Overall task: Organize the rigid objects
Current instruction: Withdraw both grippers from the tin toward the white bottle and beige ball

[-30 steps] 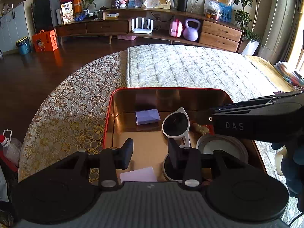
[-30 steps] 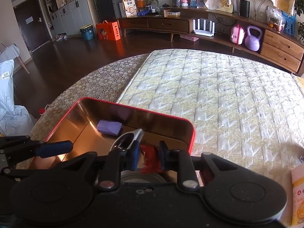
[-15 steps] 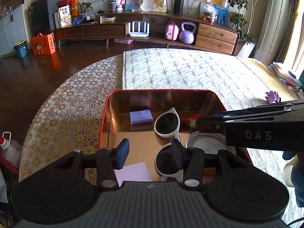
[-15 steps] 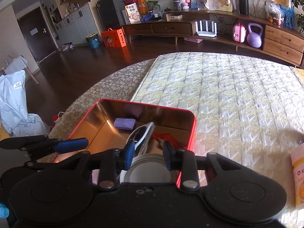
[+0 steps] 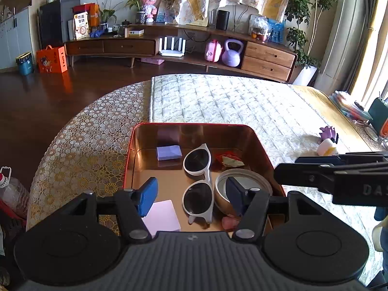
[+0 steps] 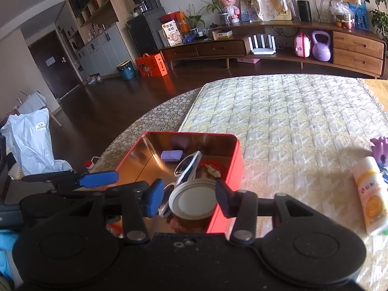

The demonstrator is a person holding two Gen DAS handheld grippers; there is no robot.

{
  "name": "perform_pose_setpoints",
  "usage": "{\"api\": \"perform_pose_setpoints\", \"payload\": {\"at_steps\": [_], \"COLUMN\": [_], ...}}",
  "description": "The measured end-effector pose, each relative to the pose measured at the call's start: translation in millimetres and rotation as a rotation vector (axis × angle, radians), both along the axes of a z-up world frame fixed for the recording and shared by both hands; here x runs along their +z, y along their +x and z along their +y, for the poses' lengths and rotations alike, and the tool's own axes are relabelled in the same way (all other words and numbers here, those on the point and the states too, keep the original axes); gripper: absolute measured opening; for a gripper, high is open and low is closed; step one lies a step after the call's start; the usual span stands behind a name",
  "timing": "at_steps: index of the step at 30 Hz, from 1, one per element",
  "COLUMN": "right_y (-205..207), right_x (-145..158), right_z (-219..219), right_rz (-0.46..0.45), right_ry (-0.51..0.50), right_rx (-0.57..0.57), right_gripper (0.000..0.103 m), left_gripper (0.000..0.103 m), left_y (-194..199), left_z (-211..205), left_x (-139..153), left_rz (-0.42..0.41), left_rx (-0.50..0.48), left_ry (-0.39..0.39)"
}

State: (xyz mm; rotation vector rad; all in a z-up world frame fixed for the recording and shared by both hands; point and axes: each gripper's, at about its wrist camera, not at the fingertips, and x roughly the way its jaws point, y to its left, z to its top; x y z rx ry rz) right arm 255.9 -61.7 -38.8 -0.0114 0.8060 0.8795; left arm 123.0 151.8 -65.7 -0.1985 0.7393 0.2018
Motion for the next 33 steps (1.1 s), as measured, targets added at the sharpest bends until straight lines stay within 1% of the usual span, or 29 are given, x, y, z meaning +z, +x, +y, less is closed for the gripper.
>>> {"api": "perform_pose_setpoints", "payload": {"at_steps": [3, 5, 9, 12, 13, 15, 17, 25, 27, 28, 33], "right_y": [-10, -16, -28, -36, -38, -43, -46, -45, -45, -44, -39], "right_x": [5, 7, 12, 14, 14, 15, 14, 8, 5, 3, -6], "right_z": [-15, -27, -48, -64, -68, -77, -87, -126, -136, -139, -162], "right_rz": [-0.005, 0.005, -0.002, -0.006, -0.008, -0.017, -0.023, -0.023, -0.020, -0.018, -0.027], "right_ry": [0.011, 0.031, 0.059, 0.080, 0.084, 0.089, 0.095, 0.102, 0.101, 0.101, 0.087], "right_rx": [-0.005, -0.016, -0.040, -0.062, -0.071, -0.086, -0.105, -0.178, -0.197, -0.206, -0.243], "right_gripper": [0.055, 0.060, 0.064, 0.066, 0.070, 0.072, 0.076, 0.083, 0.086, 0.087, 0.088], "left_gripper": [0.061, 0.061, 0.068, 0.068, 0.068, 0.068, 0.068, 0.069, 0.078, 0.080, 0.081], "left_y": [-6, -10, -20, -25, -28, -30, -32, -27, -23, -22, -11], "left_z": [-7, -12, -25, -36, -40, -46, -53, -82, -90, -94, -113], "left_x": [6, 10, 17, 21, 22, 24, 25, 27, 28, 28, 26], "left_rz": [-0.008, -0.013, -0.024, -0.027, -0.029, -0.030, -0.032, -0.033, -0.034, -0.037, -0.027], "left_rx": [-0.007, -0.017, -0.035, -0.053, -0.059, -0.070, -0.085, -0.140, -0.151, -0.155, -0.185], "left_ry": [-0.005, -0.012, -0.021, -0.026, -0.029, -0.032, -0.038, -0.045, -0.044, -0.045, -0.047]}}
